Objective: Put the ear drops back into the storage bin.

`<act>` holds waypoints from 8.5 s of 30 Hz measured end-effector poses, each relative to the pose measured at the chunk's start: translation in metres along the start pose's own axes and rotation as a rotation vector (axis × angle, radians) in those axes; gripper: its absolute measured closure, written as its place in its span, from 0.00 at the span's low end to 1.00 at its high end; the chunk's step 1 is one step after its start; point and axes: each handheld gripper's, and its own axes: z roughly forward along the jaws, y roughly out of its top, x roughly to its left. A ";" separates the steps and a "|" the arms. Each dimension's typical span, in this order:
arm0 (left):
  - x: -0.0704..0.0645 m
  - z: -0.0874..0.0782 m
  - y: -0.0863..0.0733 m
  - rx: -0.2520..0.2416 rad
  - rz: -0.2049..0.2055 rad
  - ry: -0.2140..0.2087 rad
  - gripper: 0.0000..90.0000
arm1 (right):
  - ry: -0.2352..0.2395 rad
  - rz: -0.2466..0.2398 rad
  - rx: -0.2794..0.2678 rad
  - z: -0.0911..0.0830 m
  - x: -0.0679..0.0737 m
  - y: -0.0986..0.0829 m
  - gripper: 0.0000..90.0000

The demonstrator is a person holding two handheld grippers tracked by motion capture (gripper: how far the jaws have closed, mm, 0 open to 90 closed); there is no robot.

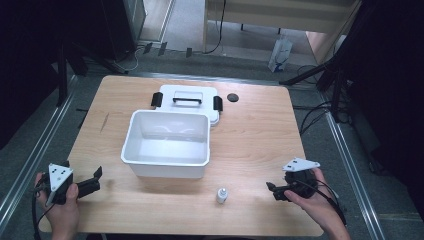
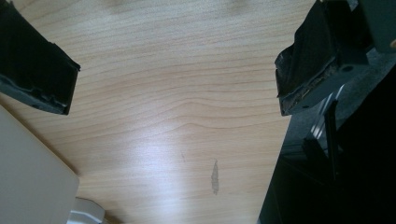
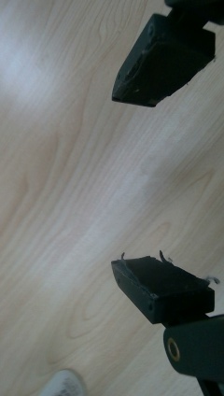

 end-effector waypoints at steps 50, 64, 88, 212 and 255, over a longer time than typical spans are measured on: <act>-0.004 0.002 0.001 0.028 0.044 -0.023 0.00 | 0.300 -0.436 0.366 0.024 0.118 0.103 0.58; -0.003 0.003 0.001 0.028 0.041 -0.030 0.00 | 0.292 -0.475 0.397 0.032 0.132 0.109 0.73; -0.004 0.003 0.001 0.032 0.048 -0.028 0.00 | 0.245 -0.416 0.400 0.030 0.106 0.117 0.80; -0.002 0.003 0.001 0.024 0.026 -0.046 0.00 | 0.227 -0.543 0.397 0.087 0.124 0.249 0.79; -0.003 0.003 0.001 0.032 0.042 -0.045 0.00 | 0.240 -0.458 0.281 0.016 0.103 0.257 0.63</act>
